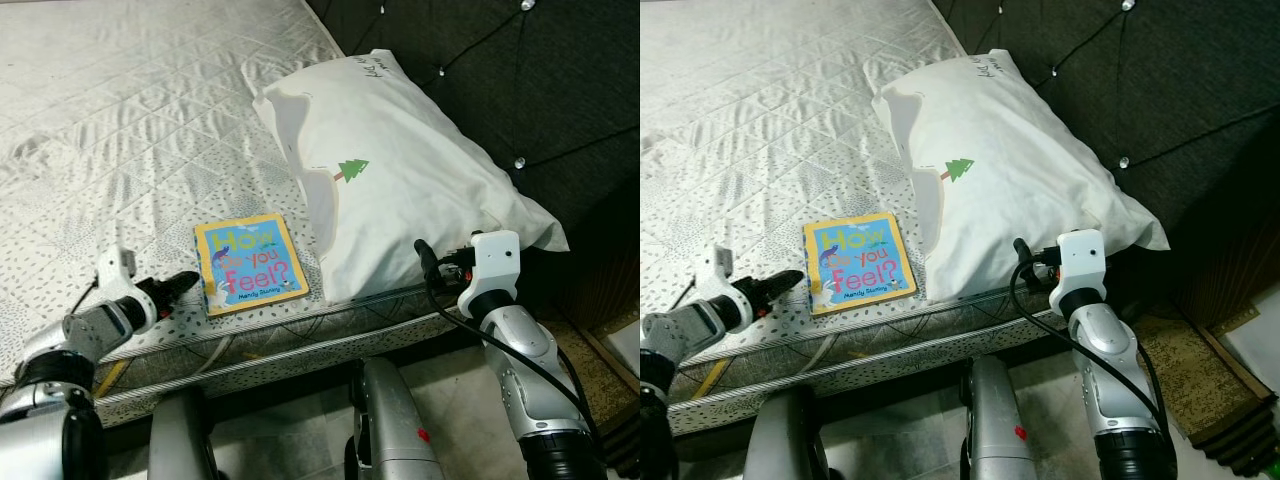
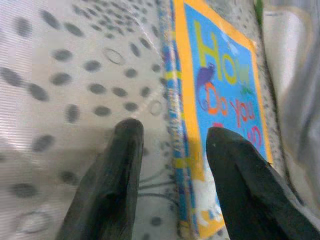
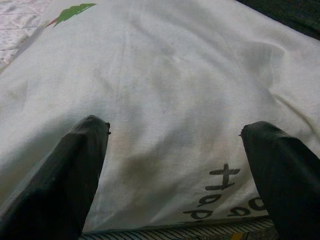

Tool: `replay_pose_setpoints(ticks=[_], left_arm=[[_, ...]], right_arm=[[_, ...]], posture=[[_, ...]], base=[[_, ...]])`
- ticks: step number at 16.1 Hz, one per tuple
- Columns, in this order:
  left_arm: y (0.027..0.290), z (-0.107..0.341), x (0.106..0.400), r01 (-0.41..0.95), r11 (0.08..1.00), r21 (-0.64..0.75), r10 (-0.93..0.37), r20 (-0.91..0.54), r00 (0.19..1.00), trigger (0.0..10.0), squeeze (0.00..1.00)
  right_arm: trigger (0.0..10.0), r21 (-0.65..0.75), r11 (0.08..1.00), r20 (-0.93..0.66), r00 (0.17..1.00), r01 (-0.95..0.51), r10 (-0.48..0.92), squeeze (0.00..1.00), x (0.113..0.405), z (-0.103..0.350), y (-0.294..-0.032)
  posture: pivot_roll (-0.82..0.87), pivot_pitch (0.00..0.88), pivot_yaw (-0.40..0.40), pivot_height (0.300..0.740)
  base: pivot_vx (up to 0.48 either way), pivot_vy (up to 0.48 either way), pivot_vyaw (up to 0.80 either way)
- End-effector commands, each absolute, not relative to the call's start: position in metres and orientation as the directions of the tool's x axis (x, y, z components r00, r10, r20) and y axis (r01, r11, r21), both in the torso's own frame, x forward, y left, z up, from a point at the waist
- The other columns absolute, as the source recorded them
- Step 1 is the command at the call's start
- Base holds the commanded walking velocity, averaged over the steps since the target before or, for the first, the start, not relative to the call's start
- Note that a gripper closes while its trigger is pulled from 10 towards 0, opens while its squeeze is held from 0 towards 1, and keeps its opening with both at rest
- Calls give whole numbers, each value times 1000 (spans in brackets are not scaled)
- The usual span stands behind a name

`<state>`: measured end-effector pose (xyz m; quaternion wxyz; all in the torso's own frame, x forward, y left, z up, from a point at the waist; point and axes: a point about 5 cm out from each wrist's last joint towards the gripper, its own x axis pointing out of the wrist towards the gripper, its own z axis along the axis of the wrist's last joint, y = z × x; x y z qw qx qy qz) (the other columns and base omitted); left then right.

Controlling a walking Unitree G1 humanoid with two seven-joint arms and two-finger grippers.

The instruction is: Clean up the room

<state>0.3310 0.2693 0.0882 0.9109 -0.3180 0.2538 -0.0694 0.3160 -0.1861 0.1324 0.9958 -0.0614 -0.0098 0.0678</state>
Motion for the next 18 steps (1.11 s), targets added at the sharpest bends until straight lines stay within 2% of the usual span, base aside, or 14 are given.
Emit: replay_pose_setpoints(ticks=[1, 3, 4, 5, 6, 7, 10, 12, 15, 18], left_arm=[[277, 89, 330, -63, 804, -591, -253, -436, 864, 10000, 1000], [283, 89, 331, -98, 827, -553, -201, -455, 868, 10000, 1000], [281, 91, 334, -97, 844, -528, -182, -450, 874, 10000, 690], [278, 93, 338, -87, 867, -491, -163, -444, 881, 10000, 686], [276, 94, 340, -88, 881, -464, -140, -435, 890, 10000, 788], [271, 96, 344, -87, 896, -436, -113, -412, 904, 10000, 1000], [264, 97, 343, -92, 917, -388, -67, -378, 923, 10000, 1000], [251, 99, 342, -32, 945, -325, -84, -339, 937, 10000, 1000], [200, 100, 331, 202, 933, -298, -290, -288, 913, 10000, 1000], [164, 94, 316, 315, 904, -290, -398, -296, 868, 10000, 1000]], right_arm=[[10000, -133, 983, 1, 992, -124, 125, 0, 316, 131, -191], [10000, -132, 983, 1, 992, -124, 125, 0, 316, 131, -191], [10000, -131, 984, 1, 992, -124, 125, 0, 316, 131, -191], [10000, -130, 984, 3, 992, -123, 125, 0, 316, 131, -191], [10000, -128, 984, 3, 992, -123, 124, 0, 316, 131, -190], [10000, -124, 984, 4, 992, -124, 125, 0, 316, 130, -189], [10000, -115, 985, 5, 992, -127, 128, 0, 317, 129, -186], [10000, -109, 985, 4, 991, -131, 132, 0, 317, 128, -183], [10000, -99, 985, 8, 990, -138, 140, 0, 320, 128, -179], [10000, -92, 986, 10, 990, -141, 142, 0, 320, 127, -177]], posture=[[-154, 135, -80, 521], [-153, 135, -79, 521], [-151, 134, -77, 521], [-151, 134, -77, 521], [-146, 131, -73, 521], [-138, 129, -70, 521], [-126, 128, -67, 521], [-112, 126, -66, 521], [-102, 122, -65, 521], [-90, 122, -59, 521]], base=[[0, 0, 0], [0, 0, 0], [0, 0, 0], [0, 0, 0], [0, 0, 0], [0, 0, 0], [0, 0, 0], [0, 0, 0], [0, 0, 0], [0, 0, 0]])
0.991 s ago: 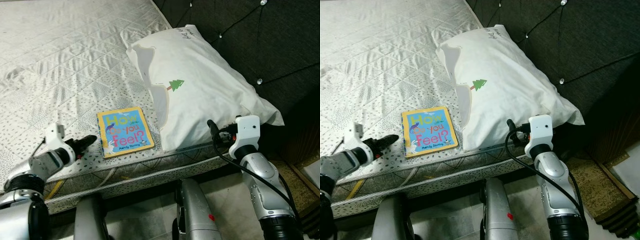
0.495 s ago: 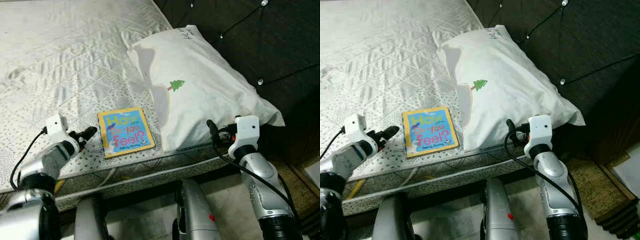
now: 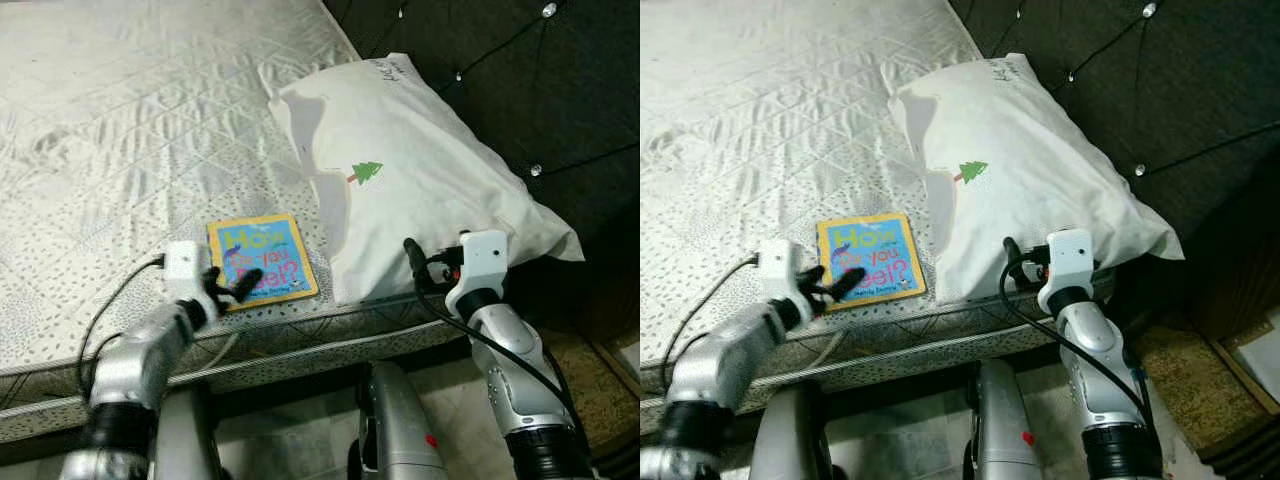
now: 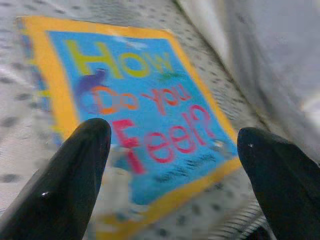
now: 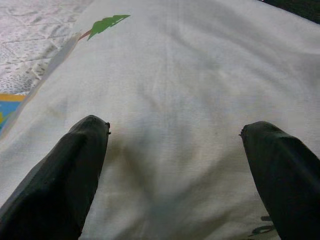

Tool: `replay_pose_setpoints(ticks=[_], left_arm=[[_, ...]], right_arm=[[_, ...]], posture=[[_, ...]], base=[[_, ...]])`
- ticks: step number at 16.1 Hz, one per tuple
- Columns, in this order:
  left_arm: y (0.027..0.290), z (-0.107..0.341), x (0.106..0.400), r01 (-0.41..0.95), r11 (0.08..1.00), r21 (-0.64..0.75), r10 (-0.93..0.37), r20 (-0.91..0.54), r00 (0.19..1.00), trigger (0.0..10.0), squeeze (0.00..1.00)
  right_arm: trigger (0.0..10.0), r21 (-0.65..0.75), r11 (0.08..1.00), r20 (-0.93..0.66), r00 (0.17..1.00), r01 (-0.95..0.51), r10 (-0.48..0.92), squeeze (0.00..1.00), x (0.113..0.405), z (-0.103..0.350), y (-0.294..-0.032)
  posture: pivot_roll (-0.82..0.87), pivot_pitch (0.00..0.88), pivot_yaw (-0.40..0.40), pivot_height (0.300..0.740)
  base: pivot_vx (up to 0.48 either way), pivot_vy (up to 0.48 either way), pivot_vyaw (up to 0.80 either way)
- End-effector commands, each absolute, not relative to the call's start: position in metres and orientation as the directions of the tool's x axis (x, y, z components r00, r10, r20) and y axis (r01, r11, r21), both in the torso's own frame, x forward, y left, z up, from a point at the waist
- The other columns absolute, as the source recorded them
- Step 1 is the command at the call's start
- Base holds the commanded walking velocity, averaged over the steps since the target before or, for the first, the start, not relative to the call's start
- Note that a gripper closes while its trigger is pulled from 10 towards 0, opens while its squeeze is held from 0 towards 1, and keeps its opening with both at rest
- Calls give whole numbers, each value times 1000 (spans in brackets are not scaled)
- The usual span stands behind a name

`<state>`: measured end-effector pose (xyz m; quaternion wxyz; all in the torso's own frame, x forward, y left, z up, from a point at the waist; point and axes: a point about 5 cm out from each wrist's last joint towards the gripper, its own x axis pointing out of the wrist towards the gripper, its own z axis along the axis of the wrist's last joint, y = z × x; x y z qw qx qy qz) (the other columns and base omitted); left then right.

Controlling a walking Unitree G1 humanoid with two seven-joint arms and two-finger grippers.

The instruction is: Clean up the room

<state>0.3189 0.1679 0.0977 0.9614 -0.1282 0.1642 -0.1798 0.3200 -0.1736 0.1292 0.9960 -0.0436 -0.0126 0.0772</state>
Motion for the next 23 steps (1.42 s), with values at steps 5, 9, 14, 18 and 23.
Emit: replay_pose_setpoints(ticks=[5, 9, 14, 18, 23], left_arm=[[146, 67, 302, 315, 899, -303, -425, -432, 795, 10000, 1000], [136, 56, 297, 315, 886, -339, -451, -479, 753, 10000, 639], [128, 54, 296, 327, 876, -356, -472, -488, 734, 10000, 404], [132, 56, 294, 293, 892, -344, -437, -492, 753, 10000, 94], [146, 51, 292, 257, 911, -322, -396, -512, 762, 10000, 0]], right_arm=[[10000, -84, 986, 15, 989, -143, 145, 0, 321, 126, -173], [10000, -75, 986, 12, 988, -151, 153, 0, 319, 125, -174], [10000, -73, 986, 9, 989, -149, 150, 0, 317, 123, -173], [10000, -31, 968, -14, 969, -248, 248, 0, 313, 123, -168], [10000, -26, 951, -31, 951, -308, 307, 0, 305, 124, -171]], posture=[[-87, 117, -50, 521], [-99, 120, -40, 521], [-100, 122, -36, 521], [-100, 123, -33, 521], [-103, 126, -34, 521]], base=[[0, 0, 0], [0, 0, 0], [0, 0, 0], [0, 0, 0], [0, 0, 0]])
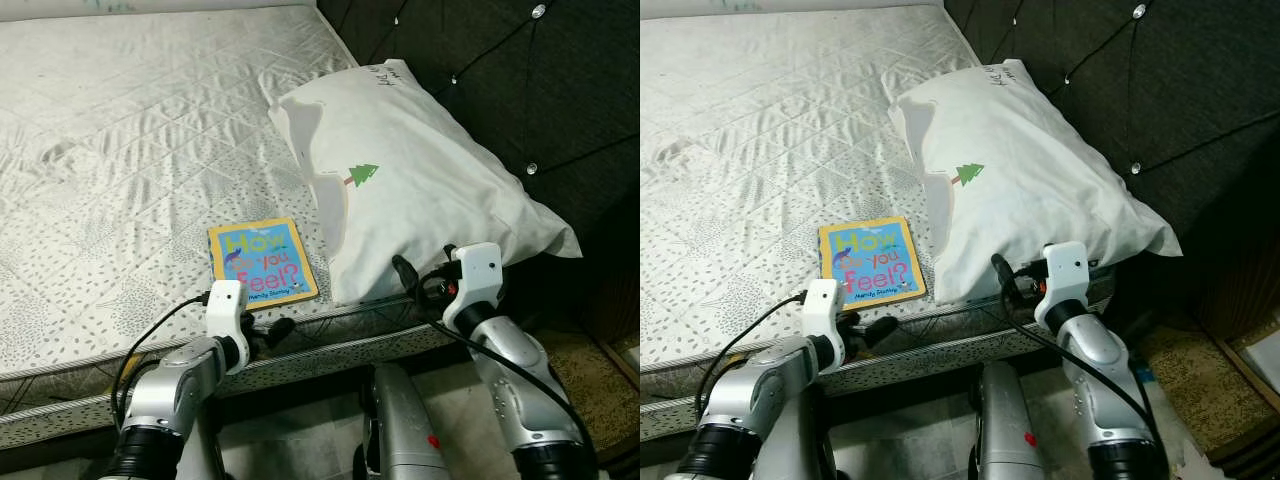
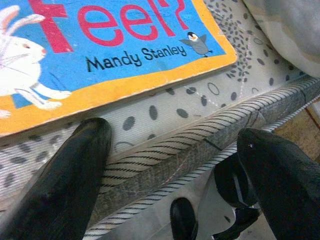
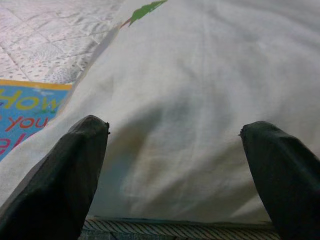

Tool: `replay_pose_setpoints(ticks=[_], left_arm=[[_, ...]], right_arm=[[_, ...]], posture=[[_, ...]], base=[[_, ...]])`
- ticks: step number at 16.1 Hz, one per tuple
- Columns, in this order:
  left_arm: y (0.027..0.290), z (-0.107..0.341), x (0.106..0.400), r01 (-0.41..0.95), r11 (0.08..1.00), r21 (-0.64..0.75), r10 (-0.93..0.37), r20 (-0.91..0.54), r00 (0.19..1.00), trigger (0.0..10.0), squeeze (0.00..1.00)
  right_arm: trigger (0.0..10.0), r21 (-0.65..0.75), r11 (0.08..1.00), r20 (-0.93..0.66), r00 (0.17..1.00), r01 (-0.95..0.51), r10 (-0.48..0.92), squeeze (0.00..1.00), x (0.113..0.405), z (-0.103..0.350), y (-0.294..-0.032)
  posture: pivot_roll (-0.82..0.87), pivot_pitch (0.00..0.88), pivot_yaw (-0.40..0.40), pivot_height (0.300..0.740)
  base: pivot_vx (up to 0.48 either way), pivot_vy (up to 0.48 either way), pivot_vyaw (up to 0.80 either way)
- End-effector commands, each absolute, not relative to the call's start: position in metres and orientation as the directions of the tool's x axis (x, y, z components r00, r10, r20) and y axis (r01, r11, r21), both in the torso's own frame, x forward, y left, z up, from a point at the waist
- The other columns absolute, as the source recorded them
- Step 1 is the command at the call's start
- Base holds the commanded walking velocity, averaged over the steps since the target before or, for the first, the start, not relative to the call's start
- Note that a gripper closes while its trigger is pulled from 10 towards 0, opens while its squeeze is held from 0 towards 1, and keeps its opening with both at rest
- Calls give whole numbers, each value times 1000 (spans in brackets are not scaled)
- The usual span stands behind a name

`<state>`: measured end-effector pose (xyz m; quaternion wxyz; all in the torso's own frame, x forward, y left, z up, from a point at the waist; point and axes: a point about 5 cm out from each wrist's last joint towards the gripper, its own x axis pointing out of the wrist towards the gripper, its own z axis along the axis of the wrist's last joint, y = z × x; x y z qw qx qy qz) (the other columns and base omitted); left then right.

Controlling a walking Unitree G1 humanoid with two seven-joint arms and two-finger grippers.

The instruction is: Clean up the room

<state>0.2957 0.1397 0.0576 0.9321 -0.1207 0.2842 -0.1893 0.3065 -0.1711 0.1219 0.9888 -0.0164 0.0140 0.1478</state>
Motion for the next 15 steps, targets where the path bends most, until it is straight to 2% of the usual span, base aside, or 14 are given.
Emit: replay_pose_setpoints(ticks=[1, 3, 7, 11, 15], left_arm=[[148, 52, 293, 252, 913, -320, -391, -513, 764, 10000, 0], [155, 52, 295, 239, 922, -306, -372, -518, 770, 10000, 0], [170, 52, 298, 205, 940, -273, -324, -527, 786, 10000, 0], [180, 54, 301, 196, 948, -249, -303, -528, 794, 10000, 0], [182, 55, 301, 198, 949, -244, -301, -522, 799, 10000, 0]], right_arm=[[10000, -18, 943, -35, 943, -332, 331, 0, 303, 125, -170], [10000, 24, 898, -43, 897, -440, 440, 0, 295, 128, -165], [10000, 73, 842, -78, 838, -535, 540, 0, 283, 124, -157], [10000, 119, 797, -102, 791, -592, 603, 0, 274, 122, -151], [10000, 125, 792, -110, 785, -598, 610, 0, 273, 121, -150]], posture=[[-103, 128, -34, 521], [-109, 128, -34, 521], [-109, 129, -34, 521], [-109, 129, -34, 521], [-108, 132, -33, 521]], base=[[0, 0, 0], [0, 0, 0], [0, 0, 0], [0, 0, 0], [0, 0, 0]])
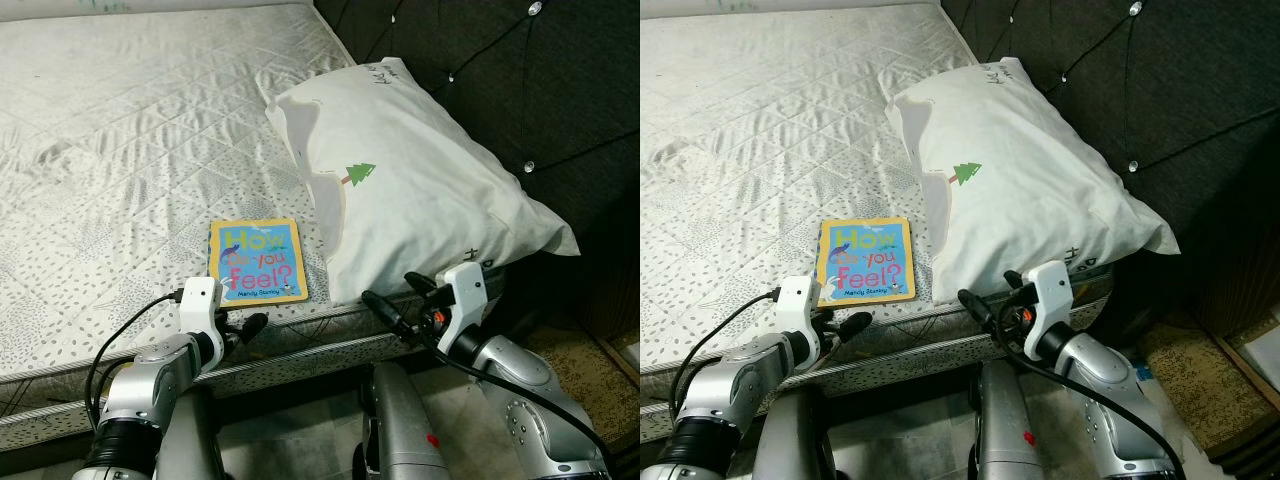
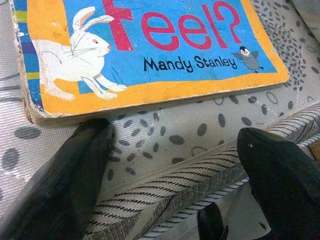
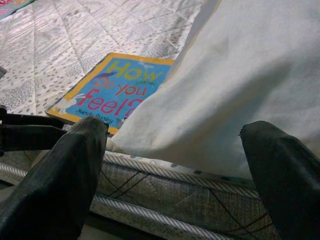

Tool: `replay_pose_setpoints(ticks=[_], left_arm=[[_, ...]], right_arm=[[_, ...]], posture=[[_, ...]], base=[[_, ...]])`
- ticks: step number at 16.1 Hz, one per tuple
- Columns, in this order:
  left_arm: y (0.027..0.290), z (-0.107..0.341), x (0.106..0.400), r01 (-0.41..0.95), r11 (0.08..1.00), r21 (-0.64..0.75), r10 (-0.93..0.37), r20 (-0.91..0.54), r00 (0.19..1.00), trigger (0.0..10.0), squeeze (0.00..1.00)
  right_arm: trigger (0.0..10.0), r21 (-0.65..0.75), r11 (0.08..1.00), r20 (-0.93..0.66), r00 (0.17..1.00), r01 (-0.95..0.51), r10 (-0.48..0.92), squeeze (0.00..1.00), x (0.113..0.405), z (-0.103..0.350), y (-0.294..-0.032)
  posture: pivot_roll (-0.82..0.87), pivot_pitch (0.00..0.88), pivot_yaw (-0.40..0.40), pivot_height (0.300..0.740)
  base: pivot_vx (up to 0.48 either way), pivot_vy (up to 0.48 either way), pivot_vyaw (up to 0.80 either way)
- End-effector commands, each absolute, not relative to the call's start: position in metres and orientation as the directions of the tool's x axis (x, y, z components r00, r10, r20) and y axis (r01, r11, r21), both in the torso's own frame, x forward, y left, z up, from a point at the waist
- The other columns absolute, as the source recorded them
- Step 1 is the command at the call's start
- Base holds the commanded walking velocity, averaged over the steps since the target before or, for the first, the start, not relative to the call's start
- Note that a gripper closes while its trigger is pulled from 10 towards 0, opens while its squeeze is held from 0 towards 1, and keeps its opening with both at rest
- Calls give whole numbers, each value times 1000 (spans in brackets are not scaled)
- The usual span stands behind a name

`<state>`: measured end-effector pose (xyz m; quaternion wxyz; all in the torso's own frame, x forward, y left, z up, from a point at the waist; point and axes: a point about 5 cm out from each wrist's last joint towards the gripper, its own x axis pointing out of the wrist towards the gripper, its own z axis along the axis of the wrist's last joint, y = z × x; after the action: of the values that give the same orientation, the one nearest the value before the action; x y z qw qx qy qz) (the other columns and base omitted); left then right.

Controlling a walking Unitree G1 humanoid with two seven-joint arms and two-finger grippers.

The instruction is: Clean up the room

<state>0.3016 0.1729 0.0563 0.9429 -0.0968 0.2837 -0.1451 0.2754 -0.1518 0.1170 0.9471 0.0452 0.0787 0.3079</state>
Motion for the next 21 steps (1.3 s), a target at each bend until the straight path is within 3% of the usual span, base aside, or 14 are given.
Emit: replay_pose_setpoints(ticks=[1, 7, 12, 16, 19, 21], left_arm=[[178, 55, 301, 203, 948, -246, -305, -520, 798, 10000, 0], [138, 64, 283, 314, 909, -276, -413, -478, 775, 10000, 0], [126, 82, 275, 356, 910, -211, -413, -408, 814, 10000, 0], [131, 108, 277, 358, 928, -98, -372, -240, 897, 10000, 0], [148, 120, 281, 297, 955, -22, -297, -145, 944, 10000, 0], [159, 125, 286, 271, 960, 74, -263, -94, 960, 10000, 0]], right_arm=[[10000, 125, 792, -111, 784, -598, 610, 0, 273, 121, -149], [10000, 126, 789, -96, 785, -601, 612, 0, 278, 122, -143], [10000, 126, 782, -82, 779, -611, 622, 0, 285, 123, -137], [10000, 113, 807, -49, 808, -580, 588, 0, 298, 125, -130], [10000, 86, 871, -15, 874, -483, 486, 0, 315, 132, -135], [10000, 69, 871, 7, 873, -487, 488, 0, 322, 137, -130]], posture=[[-108, 132, -32, 521], [-87, 121, -34, 521], [-57, 95, -35, 521], [-28, 43, -33, 521], [-14, 2, -35, 521], [0, 0, -40, 521]], base=[[0, 0, 0], [0, 0, 0], [0, 0, 0], [0, 0, 0], [0, 0, 0], [0, 0, 0]])
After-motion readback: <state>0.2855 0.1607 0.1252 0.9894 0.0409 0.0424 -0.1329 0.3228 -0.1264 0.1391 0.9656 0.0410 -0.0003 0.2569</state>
